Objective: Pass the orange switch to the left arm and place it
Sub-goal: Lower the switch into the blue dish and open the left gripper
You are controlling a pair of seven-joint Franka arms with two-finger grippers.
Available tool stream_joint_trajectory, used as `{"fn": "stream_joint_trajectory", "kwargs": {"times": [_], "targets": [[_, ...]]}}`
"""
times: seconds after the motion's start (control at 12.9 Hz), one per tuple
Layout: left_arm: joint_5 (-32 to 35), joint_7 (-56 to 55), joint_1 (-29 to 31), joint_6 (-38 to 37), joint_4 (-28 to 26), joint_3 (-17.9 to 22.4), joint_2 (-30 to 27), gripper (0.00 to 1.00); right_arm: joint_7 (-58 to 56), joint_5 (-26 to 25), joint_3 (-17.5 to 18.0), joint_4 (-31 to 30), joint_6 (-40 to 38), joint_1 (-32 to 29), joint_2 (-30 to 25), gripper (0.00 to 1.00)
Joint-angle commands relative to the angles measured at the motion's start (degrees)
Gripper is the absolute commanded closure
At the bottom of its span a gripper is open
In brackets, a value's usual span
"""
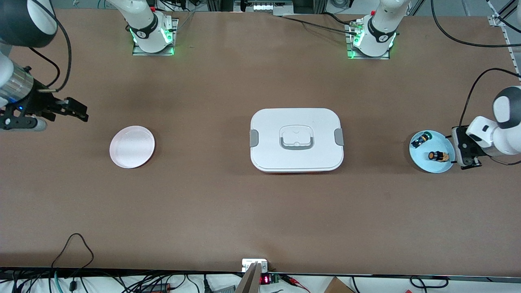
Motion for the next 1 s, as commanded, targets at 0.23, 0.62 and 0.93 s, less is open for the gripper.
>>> {"fn": "stream_joint_trajectory", "kwargs": {"times": [0.23,0.62,0.93], "targets": [[-2.03,-27.79,-7.47,-25.63,16.17,-3.7,-0.17,0.0,-1.31,-0.21,0.77,2.28,-2.68,-0.73,-0.56,0.0],[-4.92,-50.82,-13.2,-38.65,23.92,-3.7,-0.78,0.0,-2.36,0.31,0.77,2.8,-3.13,-0.64,-0.39,0.0],[-7.3,-58.6,-15.22,-41.13,24.54,-3.17,-4.29,0.0,-2.8,0.49,0.68,3.16,-3.3,-0.82,-0.48,0.0]]}}
